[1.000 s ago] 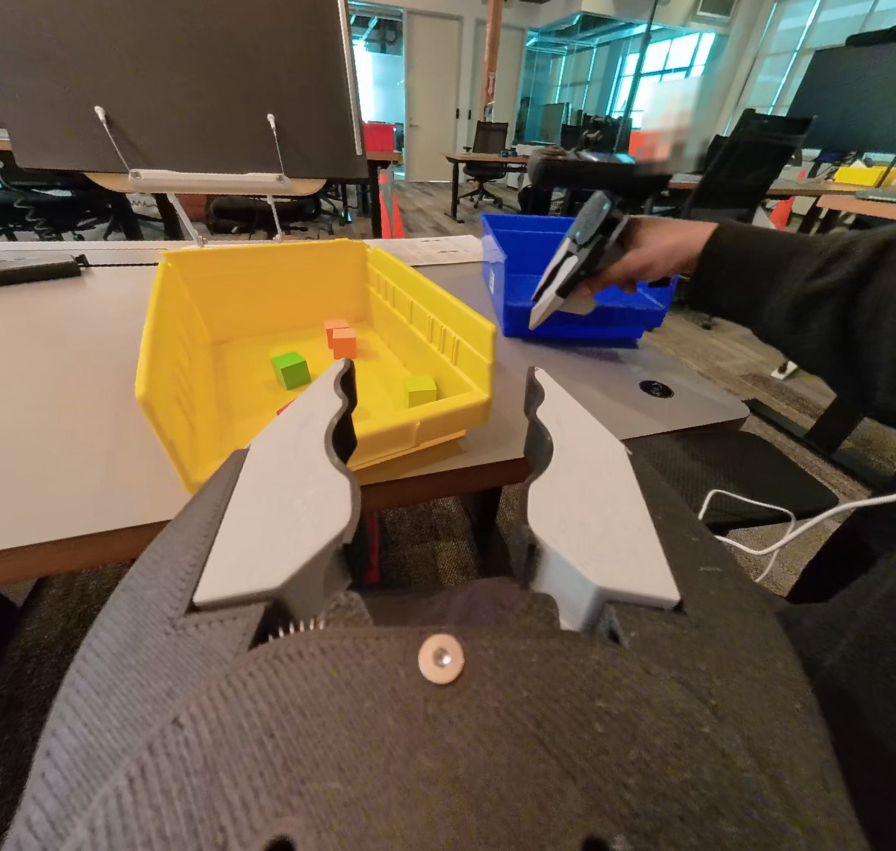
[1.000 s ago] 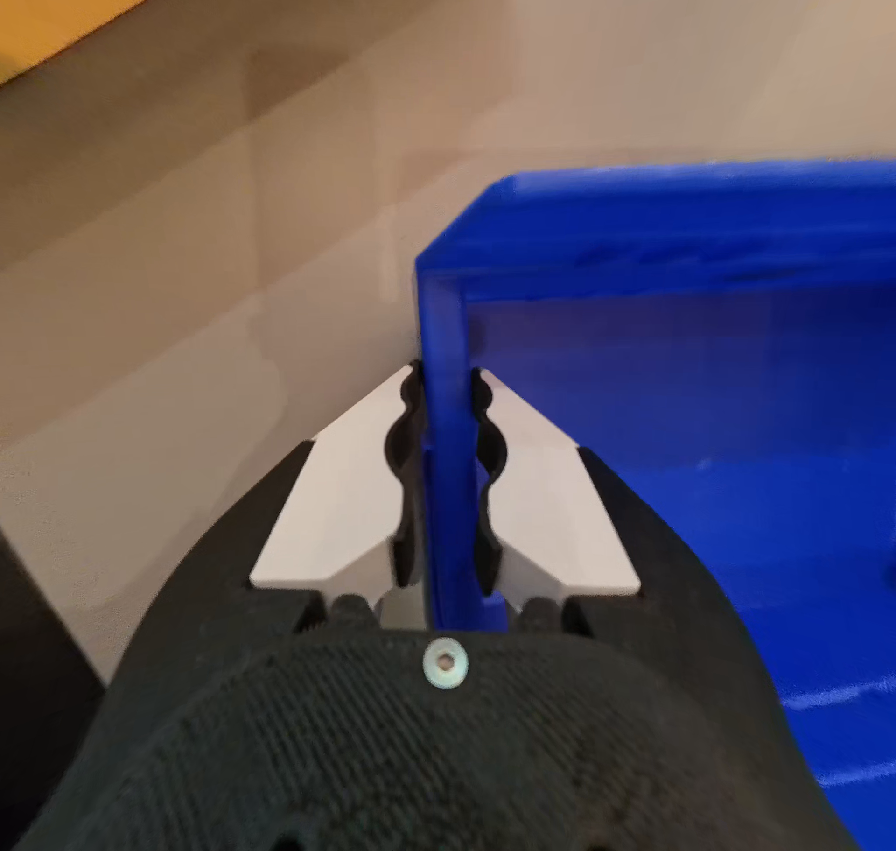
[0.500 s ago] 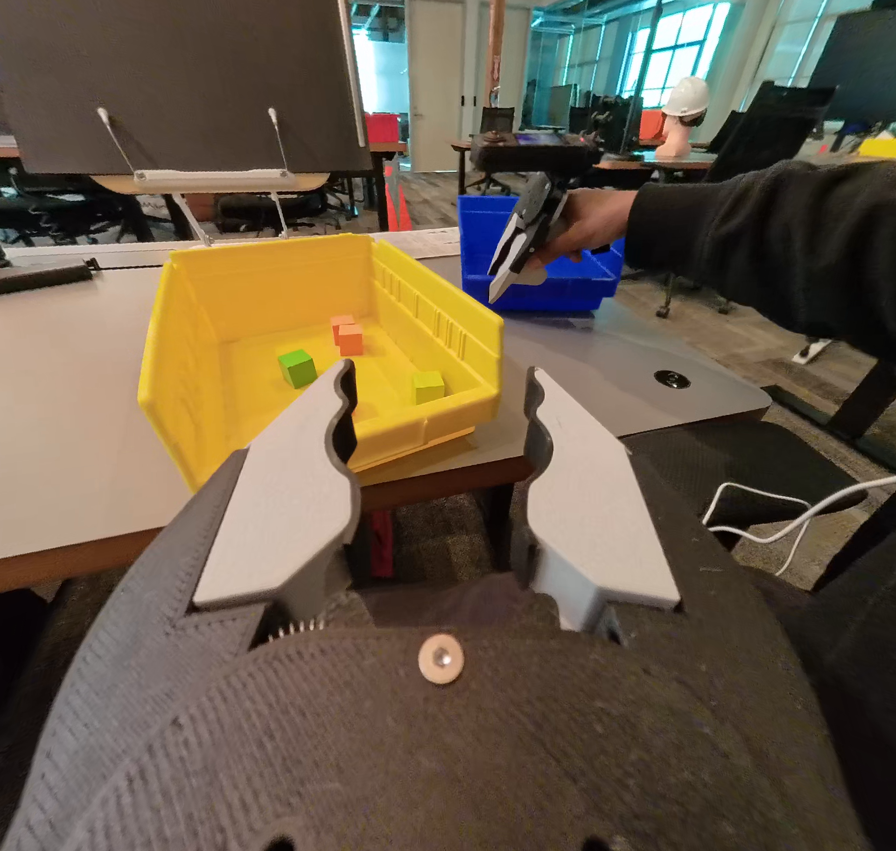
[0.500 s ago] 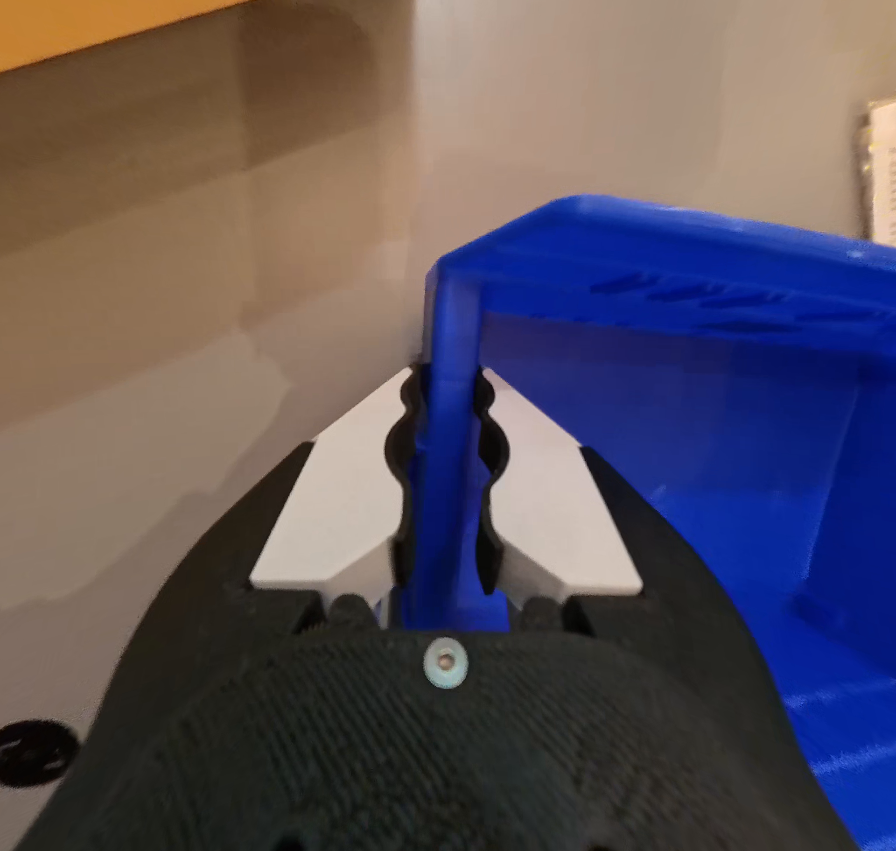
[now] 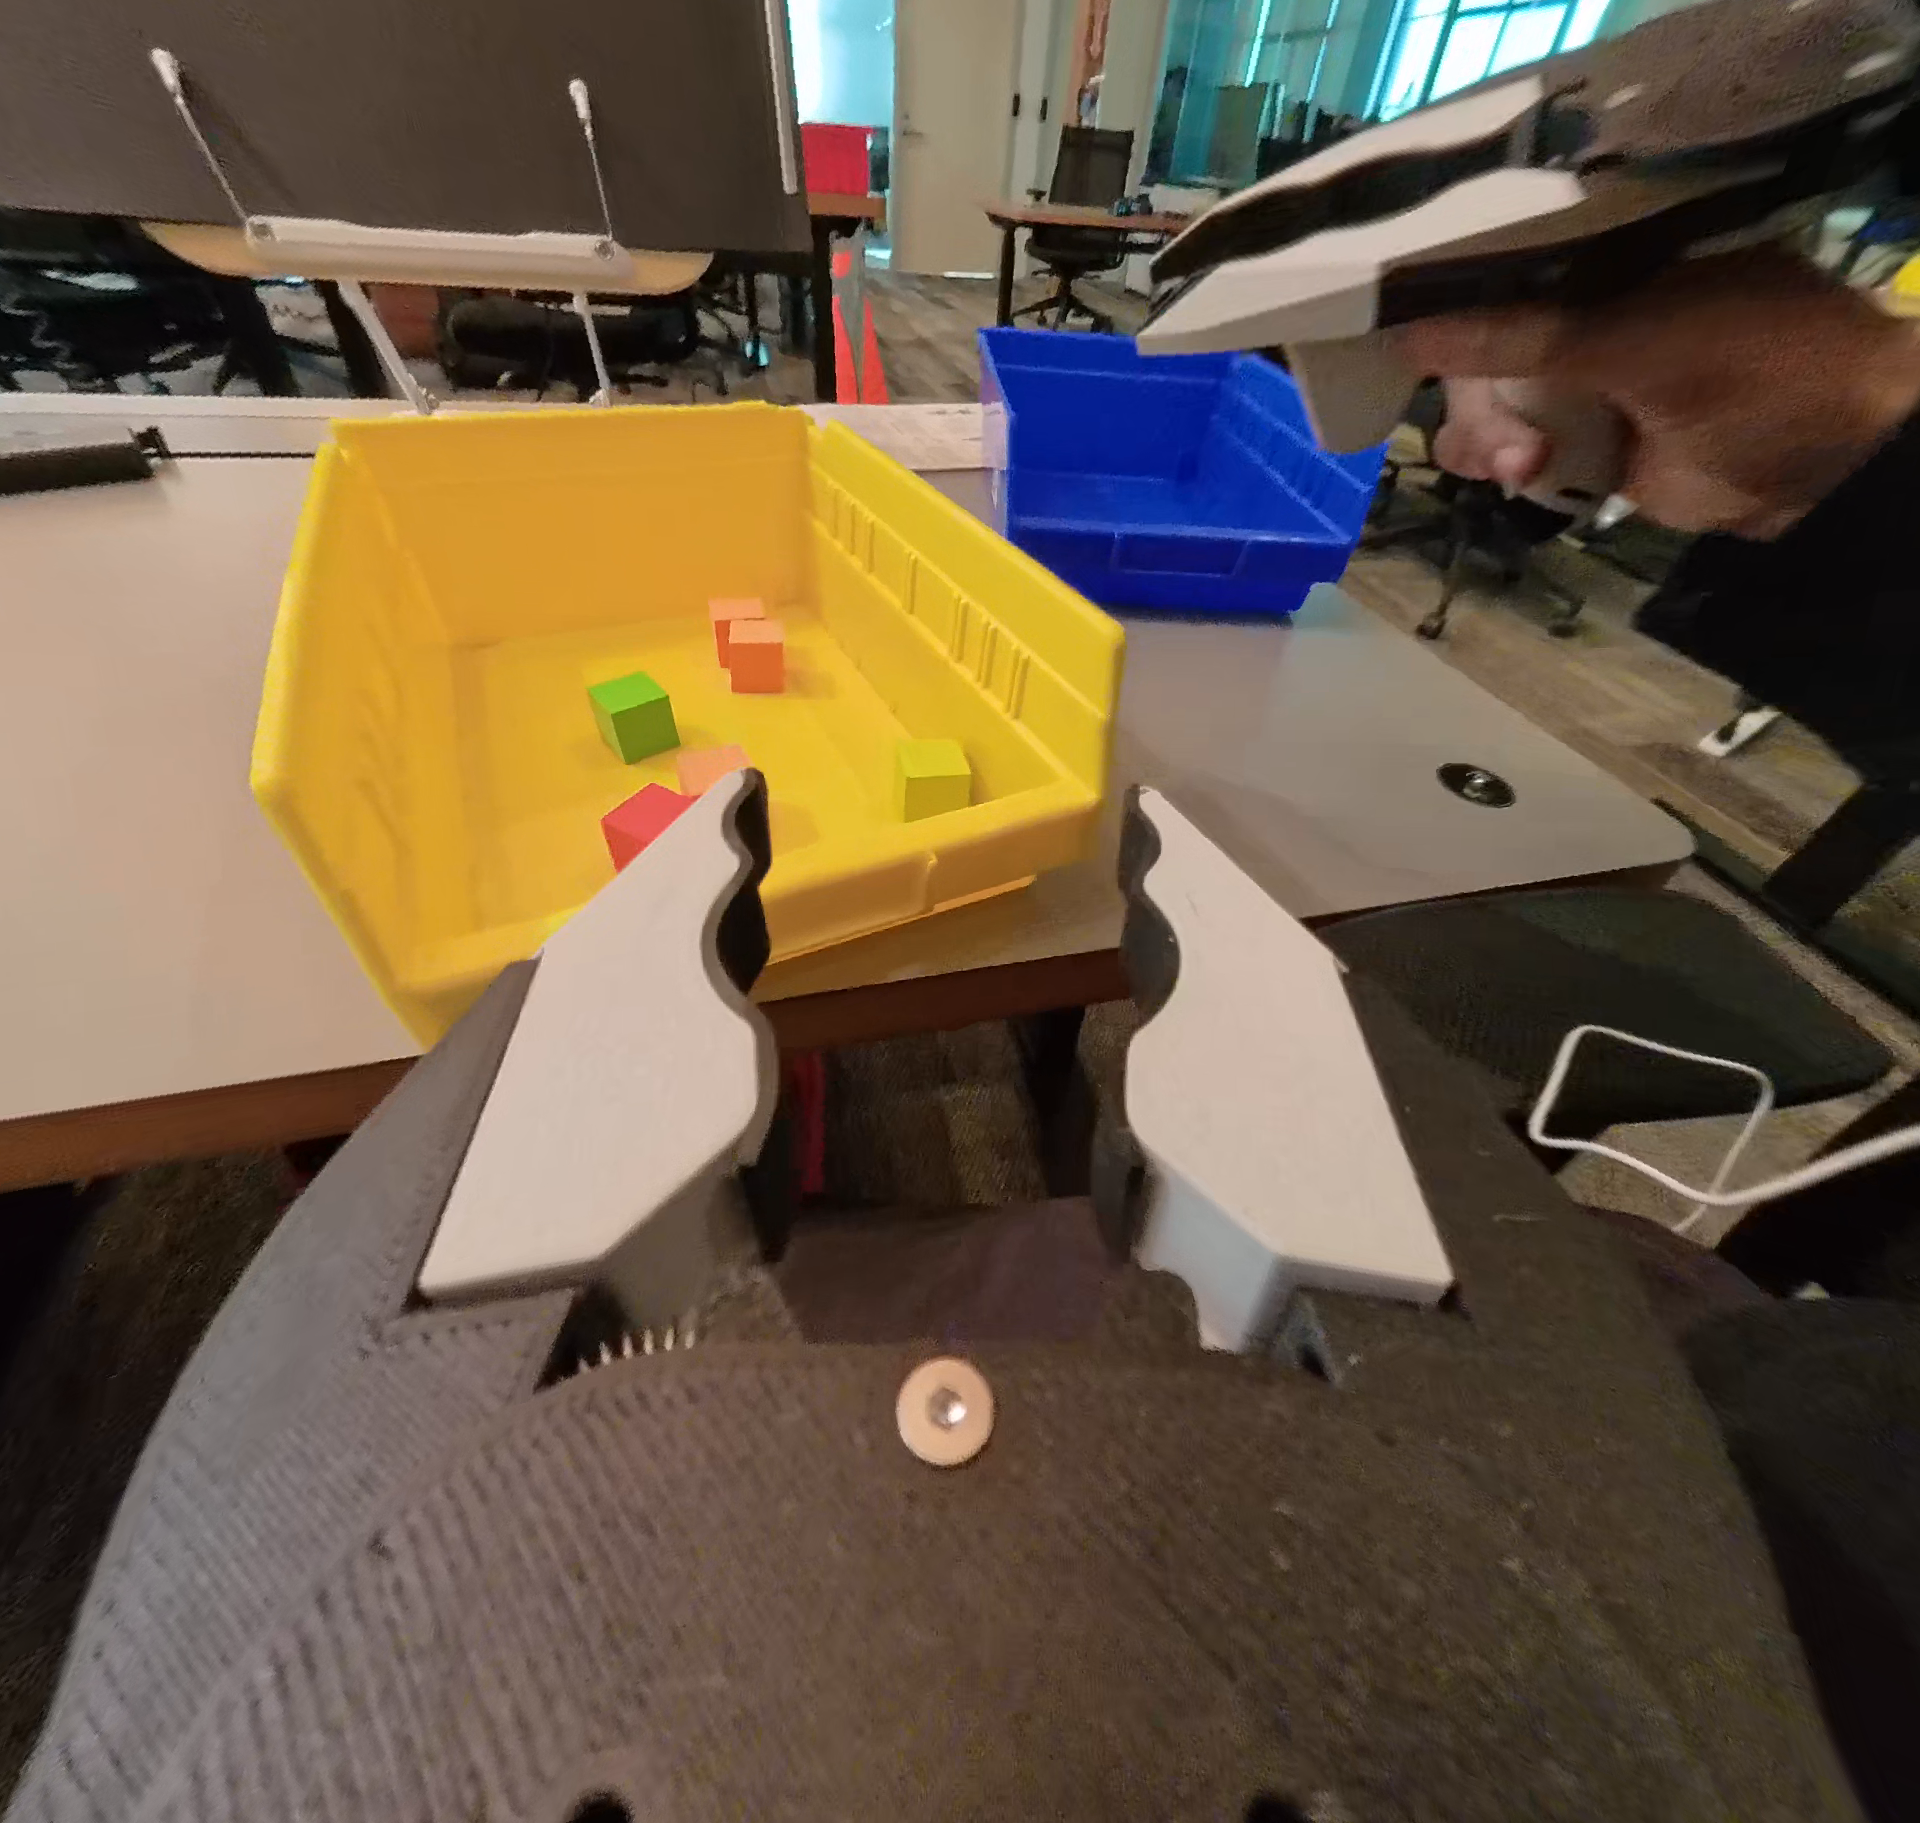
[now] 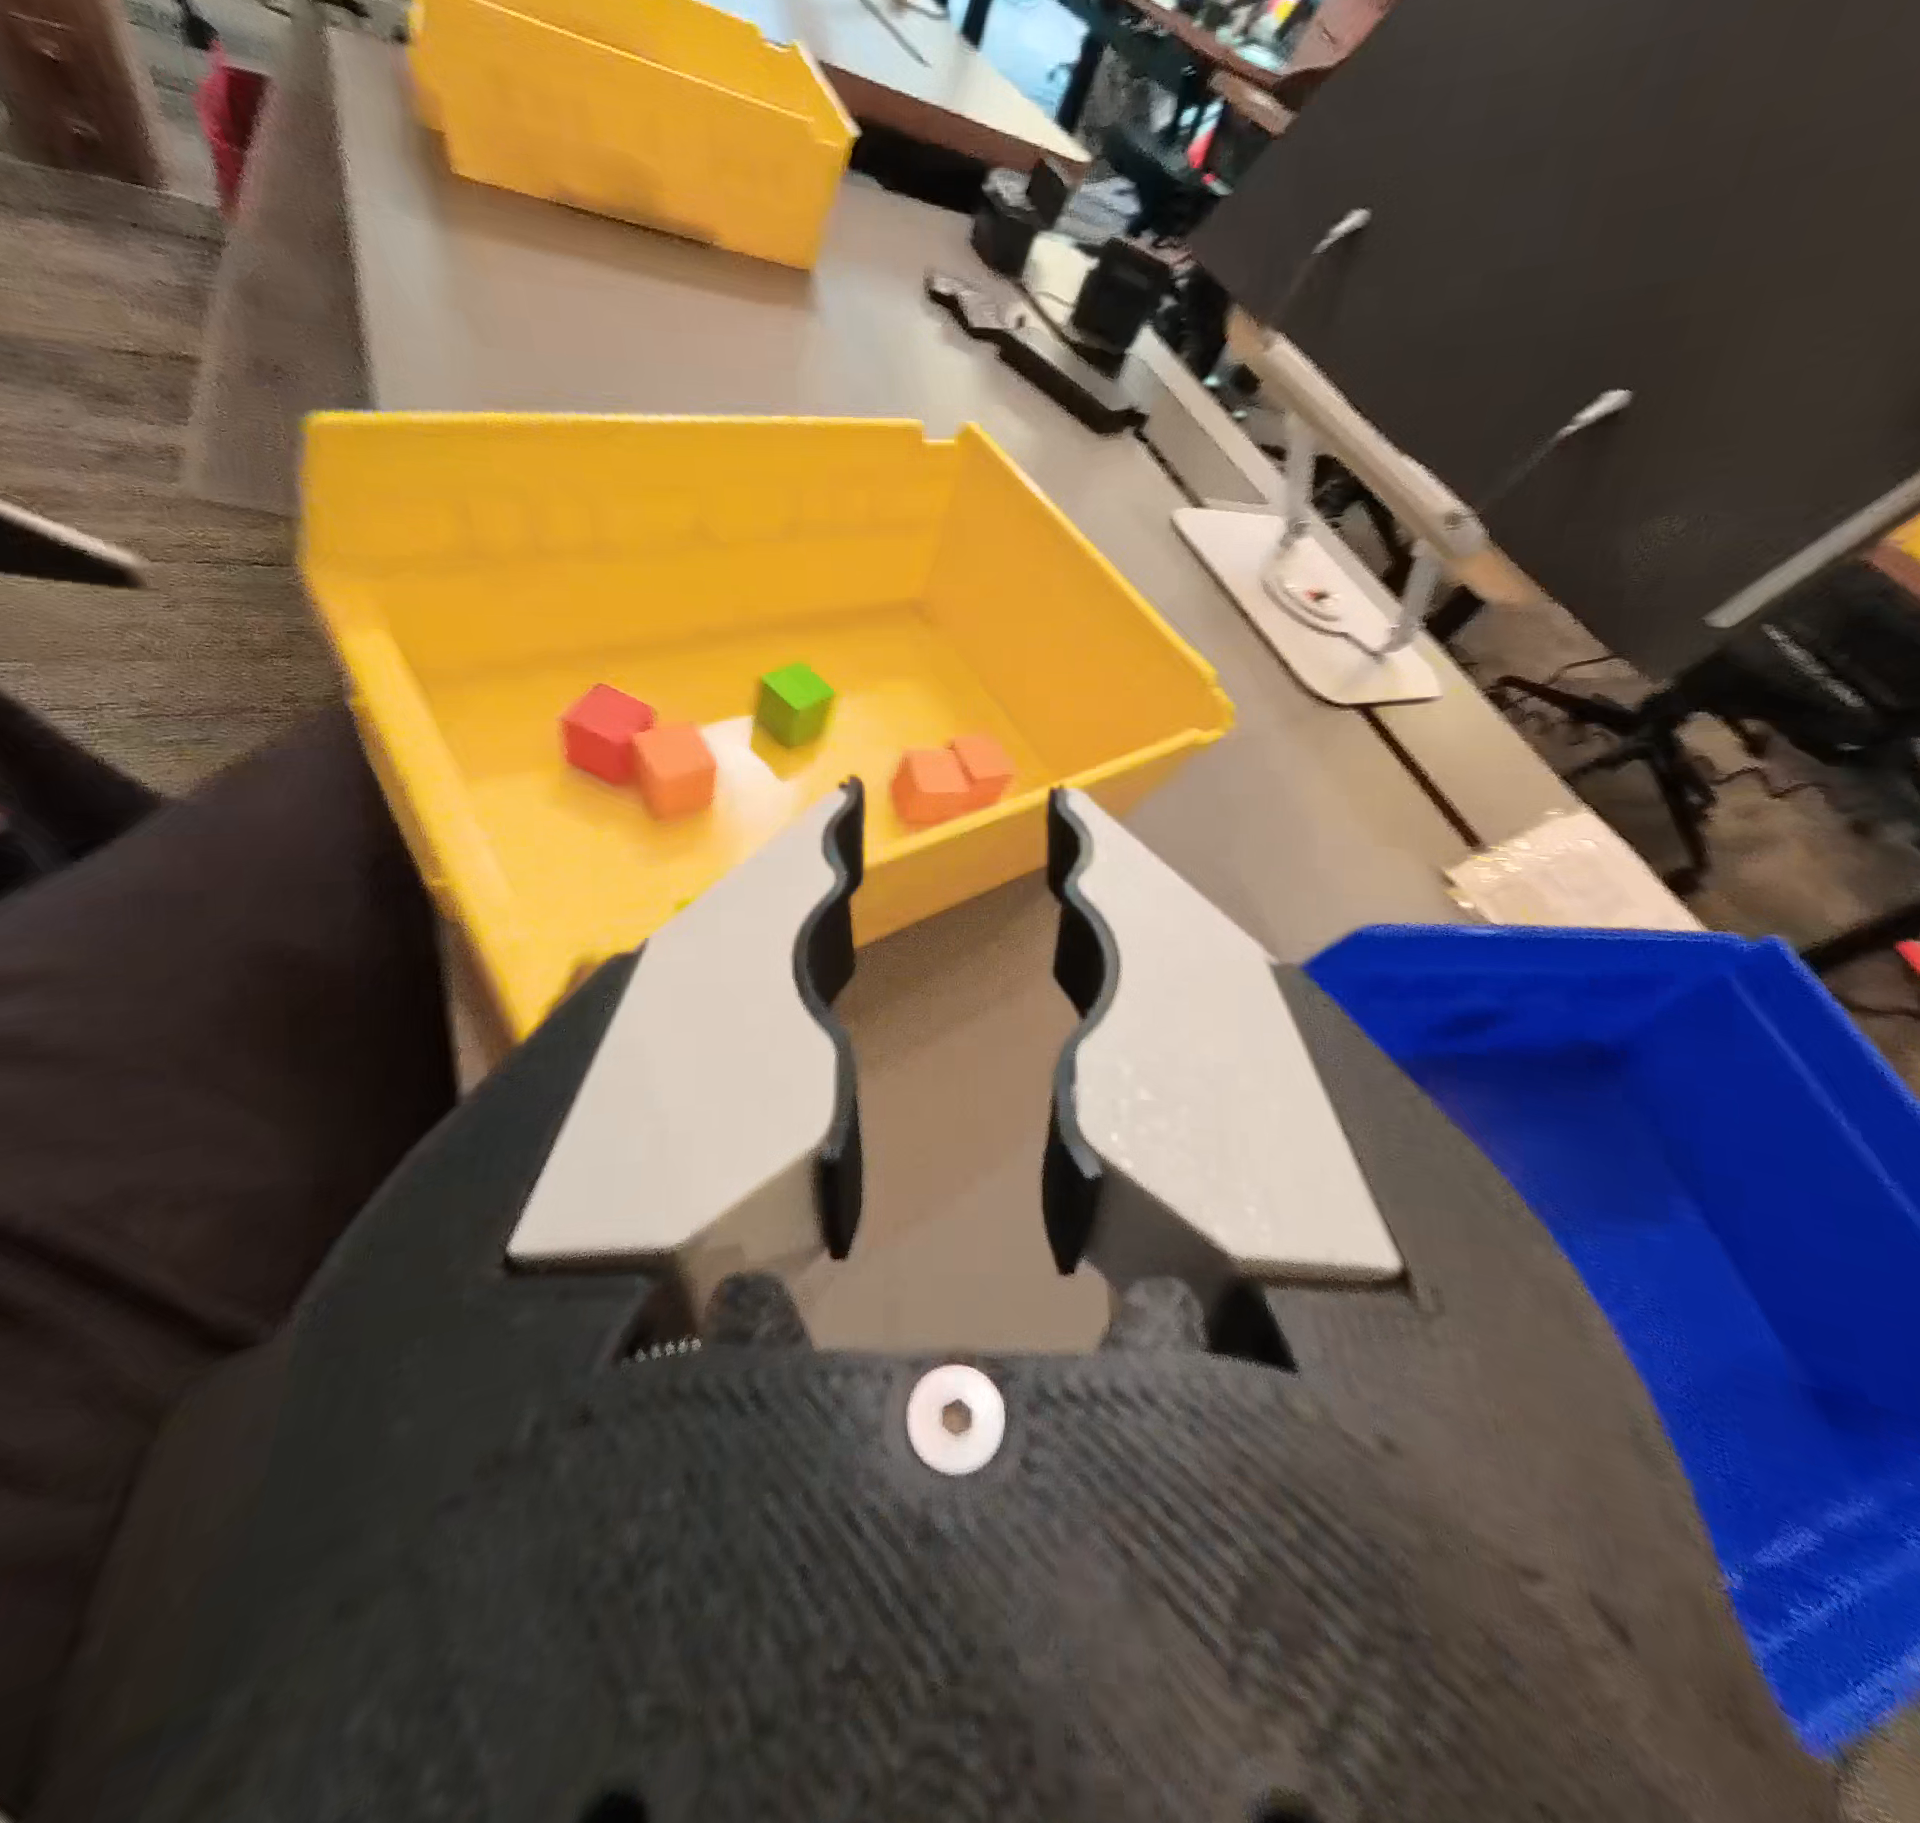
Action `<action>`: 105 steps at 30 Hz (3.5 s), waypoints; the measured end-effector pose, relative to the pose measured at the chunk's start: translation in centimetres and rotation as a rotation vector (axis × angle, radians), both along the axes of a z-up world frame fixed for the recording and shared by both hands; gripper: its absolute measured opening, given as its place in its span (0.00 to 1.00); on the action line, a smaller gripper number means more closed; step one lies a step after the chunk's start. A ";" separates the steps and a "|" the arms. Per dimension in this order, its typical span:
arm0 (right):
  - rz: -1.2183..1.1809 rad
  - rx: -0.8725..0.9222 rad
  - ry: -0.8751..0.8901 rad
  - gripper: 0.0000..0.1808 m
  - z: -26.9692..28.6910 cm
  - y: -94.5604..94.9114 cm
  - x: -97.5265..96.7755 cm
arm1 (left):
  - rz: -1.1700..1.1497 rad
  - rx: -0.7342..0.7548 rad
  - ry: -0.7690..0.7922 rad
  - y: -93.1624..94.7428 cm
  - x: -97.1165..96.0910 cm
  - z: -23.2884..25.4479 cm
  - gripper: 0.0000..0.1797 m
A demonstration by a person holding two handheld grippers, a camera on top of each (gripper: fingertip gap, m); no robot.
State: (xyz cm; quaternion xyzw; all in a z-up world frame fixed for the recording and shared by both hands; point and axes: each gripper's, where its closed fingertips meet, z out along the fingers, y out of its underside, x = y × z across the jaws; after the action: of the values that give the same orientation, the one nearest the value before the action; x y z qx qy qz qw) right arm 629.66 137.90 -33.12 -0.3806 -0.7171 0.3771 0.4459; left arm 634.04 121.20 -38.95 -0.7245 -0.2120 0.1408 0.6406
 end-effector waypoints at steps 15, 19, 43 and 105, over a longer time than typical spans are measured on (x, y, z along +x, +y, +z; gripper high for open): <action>-0.062 -0.172 -0.044 0.22 -1.1 -0.7 2.9 | -0.076 -0.814 -0.355 6.3 -10.8 -8.0 0.28; -0.220 -0.265 -0.016 0.20 -2.4 2.2 8.1 | -0.067 -0.962 -0.342 6.6 -12.3 -9.9 0.15; -0.744 -0.480 -0.010 0.20 -9.3 9.2 24.8 | -0.316 -0.552 -0.154 12.3 5.3 0.8 0.00; -0.306 -0.515 0.085 0.21 -0.3 3.1 11.2 | -0.019 -0.876 -0.320 4.9 -12.3 -8.7 0.27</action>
State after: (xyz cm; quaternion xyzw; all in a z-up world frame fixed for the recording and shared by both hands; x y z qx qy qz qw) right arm 640.88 140.97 -33.40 -0.5686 -0.5129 0.4905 0.4161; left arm 621.72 126.11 -47.63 -0.9413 -0.2221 0.0975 0.2349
